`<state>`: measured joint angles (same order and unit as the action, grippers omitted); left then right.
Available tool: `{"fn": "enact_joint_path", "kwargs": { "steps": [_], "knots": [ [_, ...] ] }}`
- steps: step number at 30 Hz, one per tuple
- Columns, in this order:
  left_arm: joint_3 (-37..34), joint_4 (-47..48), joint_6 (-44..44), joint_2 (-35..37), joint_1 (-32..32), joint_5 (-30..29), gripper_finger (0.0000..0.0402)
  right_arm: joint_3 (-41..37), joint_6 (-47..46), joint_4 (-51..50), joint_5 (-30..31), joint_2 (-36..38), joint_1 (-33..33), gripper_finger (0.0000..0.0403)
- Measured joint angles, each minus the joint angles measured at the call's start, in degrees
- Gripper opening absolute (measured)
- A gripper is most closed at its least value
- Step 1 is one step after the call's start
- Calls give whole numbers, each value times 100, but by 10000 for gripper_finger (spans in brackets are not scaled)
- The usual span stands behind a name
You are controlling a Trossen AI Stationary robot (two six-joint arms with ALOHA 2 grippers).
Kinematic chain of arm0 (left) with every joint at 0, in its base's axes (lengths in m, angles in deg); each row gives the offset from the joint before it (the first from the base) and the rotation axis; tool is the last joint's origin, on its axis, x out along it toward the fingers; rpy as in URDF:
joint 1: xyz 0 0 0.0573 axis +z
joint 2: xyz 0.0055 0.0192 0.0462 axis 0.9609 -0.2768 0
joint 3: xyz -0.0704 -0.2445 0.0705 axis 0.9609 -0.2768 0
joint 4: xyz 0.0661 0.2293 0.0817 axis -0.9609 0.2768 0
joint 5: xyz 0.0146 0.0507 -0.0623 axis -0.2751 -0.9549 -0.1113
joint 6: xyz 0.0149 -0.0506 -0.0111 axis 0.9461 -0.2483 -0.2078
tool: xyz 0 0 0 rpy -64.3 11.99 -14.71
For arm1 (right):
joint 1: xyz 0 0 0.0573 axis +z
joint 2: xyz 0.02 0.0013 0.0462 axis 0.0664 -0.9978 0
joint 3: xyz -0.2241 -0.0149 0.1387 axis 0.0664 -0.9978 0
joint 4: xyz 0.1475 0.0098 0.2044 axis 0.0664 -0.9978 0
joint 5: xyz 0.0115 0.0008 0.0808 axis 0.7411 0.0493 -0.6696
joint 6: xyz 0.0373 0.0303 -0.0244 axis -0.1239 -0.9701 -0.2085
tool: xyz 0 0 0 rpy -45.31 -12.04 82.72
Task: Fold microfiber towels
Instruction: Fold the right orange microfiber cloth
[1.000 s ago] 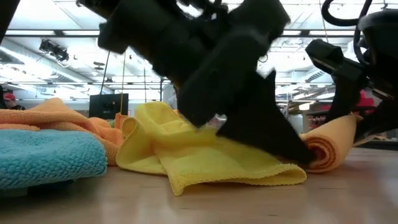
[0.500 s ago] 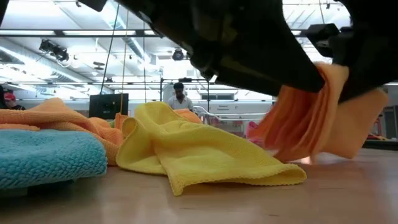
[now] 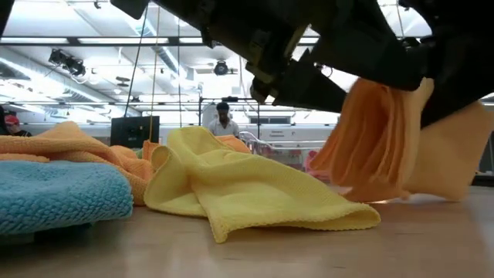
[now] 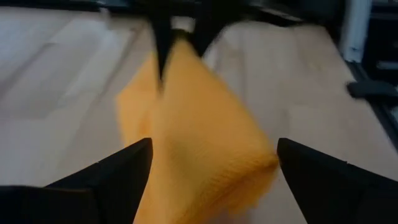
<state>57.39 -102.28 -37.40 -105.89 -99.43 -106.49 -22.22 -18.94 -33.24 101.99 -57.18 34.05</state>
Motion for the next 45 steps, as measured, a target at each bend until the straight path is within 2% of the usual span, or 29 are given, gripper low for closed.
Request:
{"fn": "enact_joint_path", "kwargs": {
  "steps": [2,11,24,29,34,45],
  "knots": [
    [-2,-12,-62,-11,35,-149,354,106,-237,-208,-96,0,-62,41],
    [0,-334,92,-11,144,-170,354,829,-1217,-1395,-228,2,-98,41],
    [0,-471,84,32,273,-264,354,1071,-2331,-1503,-890,2,-135,41],
    [0,-501,88,34,289,63,350,1071,-2544,-1502,-894,2,-135,41],
    [0,-479,257,37,285,311,317,1071,-2571,-1425,-892,27,-134,41],
    [2,-229,593,39,291,321,230,1069,-2513,-1225,-876,73,-111,41]
  ]
}}
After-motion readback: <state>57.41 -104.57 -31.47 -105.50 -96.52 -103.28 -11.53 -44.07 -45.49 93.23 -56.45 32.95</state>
